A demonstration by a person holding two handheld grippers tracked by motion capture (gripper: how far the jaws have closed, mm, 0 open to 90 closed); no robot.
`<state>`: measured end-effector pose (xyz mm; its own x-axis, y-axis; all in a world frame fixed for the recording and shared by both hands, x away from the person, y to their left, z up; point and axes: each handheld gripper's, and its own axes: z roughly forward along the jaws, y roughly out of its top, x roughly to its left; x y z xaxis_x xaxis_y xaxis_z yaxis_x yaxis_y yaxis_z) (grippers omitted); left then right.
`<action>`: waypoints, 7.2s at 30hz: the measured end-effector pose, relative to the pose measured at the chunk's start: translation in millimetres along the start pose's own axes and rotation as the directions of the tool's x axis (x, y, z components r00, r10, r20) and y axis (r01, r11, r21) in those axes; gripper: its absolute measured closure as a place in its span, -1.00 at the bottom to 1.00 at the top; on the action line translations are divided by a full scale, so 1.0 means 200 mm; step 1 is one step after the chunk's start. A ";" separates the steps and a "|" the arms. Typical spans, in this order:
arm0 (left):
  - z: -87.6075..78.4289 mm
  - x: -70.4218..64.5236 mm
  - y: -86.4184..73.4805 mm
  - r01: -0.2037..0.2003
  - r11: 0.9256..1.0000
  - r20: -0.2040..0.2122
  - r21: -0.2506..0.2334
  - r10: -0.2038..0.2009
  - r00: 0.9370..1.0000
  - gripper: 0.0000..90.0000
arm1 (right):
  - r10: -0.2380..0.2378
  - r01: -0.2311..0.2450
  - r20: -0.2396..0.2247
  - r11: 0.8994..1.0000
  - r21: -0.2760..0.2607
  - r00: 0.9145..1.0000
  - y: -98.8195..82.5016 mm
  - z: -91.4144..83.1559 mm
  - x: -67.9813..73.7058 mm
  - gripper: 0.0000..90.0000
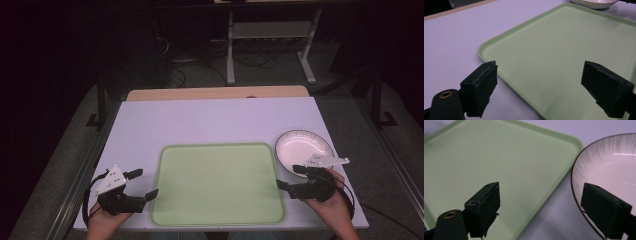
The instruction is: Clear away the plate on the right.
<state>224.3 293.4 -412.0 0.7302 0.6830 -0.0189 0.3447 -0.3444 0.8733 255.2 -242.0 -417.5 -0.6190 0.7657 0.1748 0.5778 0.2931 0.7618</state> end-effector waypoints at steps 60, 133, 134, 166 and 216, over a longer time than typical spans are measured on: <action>0.00 0.01 0.00 0.009 1.000 -0.001 -0.008 -0.009 1.000 -0.70 | 0.289 -0.306 0.170 0.949 0.082 0.942 -0.03 -0.28 -0.67 -0.56; -0.02 0.03 0.00 0.037 0.999 0.007 -0.027 -0.037 0.999 -0.70 | 0.762 -0.762 0.042 0.648 -0.015 0.647 -0.07 -0.20 -0.93 0.84; -0.02 0.03 0.00 0.036 0.999 0.006 -0.027 -0.036 0.999 -0.70 | 0.761 -0.761 0.044 0.649 -0.019 0.647 -0.07 -0.20 -0.93 0.84; -0.03 0.04 0.00 0.043 0.999 0.002 -0.029 -0.043 0.999 -0.70 | 0.725 -0.726 -0.051 0.684 -0.068 0.687 0.04 -0.36 -0.85 0.81; -0.03 0.04 0.00 0.039 0.999 0.004 -0.029 -0.039 0.999 -0.70 | 0.482 -0.487 -0.302 0.871 0.065 0.822 0.48 -0.10 -0.10 0.79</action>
<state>227.0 302.8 -409.6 0.7184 0.6935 -0.0545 0.3557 -0.2989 0.8855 313.1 -240.8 -336.5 -0.3911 0.5983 0.6993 0.8393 -0.0800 0.5377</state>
